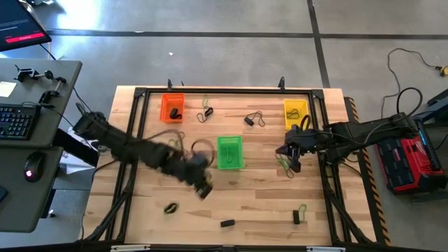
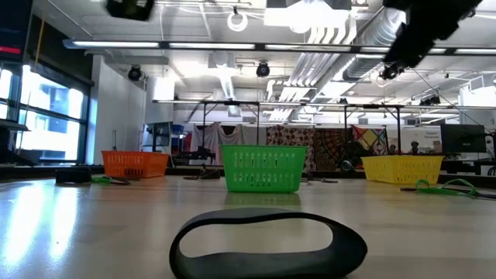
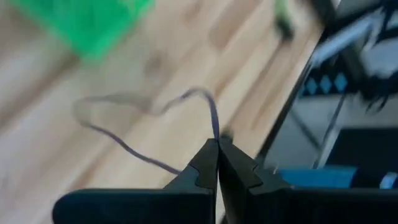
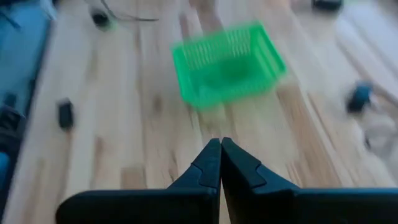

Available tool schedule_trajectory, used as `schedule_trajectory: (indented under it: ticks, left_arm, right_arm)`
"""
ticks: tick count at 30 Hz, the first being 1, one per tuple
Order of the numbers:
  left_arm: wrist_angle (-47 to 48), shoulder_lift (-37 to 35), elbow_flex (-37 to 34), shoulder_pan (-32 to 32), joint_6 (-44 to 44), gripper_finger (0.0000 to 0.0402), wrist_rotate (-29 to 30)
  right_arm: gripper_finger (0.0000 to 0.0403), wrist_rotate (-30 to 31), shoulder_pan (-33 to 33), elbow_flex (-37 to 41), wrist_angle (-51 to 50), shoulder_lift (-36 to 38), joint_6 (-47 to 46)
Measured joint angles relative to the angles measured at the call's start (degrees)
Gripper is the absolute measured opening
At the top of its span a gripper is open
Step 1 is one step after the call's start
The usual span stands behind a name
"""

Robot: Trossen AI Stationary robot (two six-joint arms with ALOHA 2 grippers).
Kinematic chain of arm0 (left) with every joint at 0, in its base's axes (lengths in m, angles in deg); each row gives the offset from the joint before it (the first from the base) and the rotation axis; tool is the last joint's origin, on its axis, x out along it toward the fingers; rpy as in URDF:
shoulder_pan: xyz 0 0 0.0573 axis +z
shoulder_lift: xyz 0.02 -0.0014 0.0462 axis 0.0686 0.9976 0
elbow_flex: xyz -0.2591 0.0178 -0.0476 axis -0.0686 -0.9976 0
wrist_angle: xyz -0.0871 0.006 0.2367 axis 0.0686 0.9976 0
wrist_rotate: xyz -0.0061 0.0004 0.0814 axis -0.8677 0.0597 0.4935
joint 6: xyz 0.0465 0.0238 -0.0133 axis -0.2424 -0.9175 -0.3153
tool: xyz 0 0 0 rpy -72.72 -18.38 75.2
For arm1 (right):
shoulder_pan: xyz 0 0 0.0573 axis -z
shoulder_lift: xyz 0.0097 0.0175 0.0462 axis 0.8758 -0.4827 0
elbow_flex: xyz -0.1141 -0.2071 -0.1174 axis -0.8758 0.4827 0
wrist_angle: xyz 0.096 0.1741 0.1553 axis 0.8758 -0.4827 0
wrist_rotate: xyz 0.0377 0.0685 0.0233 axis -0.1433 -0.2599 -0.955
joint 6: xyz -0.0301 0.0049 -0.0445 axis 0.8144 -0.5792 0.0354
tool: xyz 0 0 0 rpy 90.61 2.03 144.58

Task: Sort rubber bands into baskets
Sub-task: Put the purple rubber band into the yellow bin

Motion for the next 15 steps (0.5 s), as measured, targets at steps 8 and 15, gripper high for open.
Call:
schedule_trajectory:
  ticks: [8,15]
  left_arm:
    - [-19.6,0.0,0.0,14.4,-9.6,0.0000,1.4]
    - [-33.6,0.8,-0.1,20.1,-13.7,0.0000,0.9]
  right_arm:
    - [0.0001,3.2,0.0,0.0,12.5,0.0,4.1]
    - [0.0037,5.2,0.0,0.0,18.2,0.0,6.3]
